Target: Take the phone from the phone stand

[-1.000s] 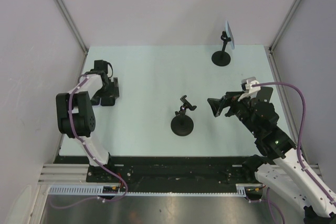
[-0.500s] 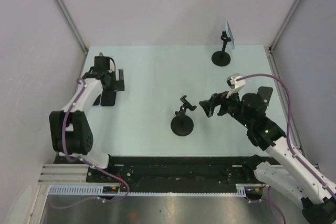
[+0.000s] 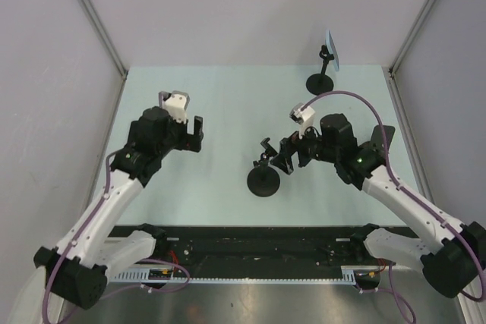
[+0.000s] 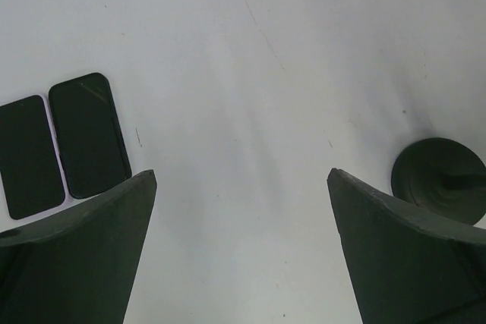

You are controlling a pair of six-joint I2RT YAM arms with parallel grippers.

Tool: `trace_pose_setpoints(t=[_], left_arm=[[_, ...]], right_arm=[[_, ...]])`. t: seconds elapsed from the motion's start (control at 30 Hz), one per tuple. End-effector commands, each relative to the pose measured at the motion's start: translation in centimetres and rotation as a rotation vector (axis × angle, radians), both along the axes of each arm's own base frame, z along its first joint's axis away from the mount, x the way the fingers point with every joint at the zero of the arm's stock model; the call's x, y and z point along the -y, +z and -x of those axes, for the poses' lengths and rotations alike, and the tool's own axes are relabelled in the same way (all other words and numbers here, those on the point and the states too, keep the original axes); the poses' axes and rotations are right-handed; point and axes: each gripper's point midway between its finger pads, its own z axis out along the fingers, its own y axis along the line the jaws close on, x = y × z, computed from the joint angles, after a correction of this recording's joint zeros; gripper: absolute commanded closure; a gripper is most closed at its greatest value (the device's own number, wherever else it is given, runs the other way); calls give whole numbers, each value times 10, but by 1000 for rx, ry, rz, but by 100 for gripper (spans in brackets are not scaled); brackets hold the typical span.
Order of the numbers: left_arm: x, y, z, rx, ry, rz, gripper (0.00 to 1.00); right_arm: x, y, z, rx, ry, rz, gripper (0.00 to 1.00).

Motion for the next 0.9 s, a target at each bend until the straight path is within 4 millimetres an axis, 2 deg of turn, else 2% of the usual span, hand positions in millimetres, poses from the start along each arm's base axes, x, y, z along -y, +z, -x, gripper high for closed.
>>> trace_pose_setpoints(t=[0.0,0.07,0.1,0.17,0.27,0.5,0.7,0.87], left_arm=[[4,23,16,179,-94,20,0],[1,20,20,216,-95,24,0],[-2,27,25,256,-91,30,0],[-4,28,28,287,-89,34,0],[-8,35,29,322,-69,33,0],[-3,36,30,321,-94,50,0],[-4,37,30,328,-90,51,0],[-3,33,30,314,-93,47,0]], right_arm=[[-13,5,-8,43,75,16,5],[-14,-3,-17,43,72,49,5],[-16,-5,-18,39,79,58,5],[-19,-9,-18,26,107,72,5],[-22,-13,-7,3,154,83,5],[-27,-22,28,-53,247,131,7],[-38,-11,50,-40,326,119,10],[-41,-4,52,-6,306,129,17]])
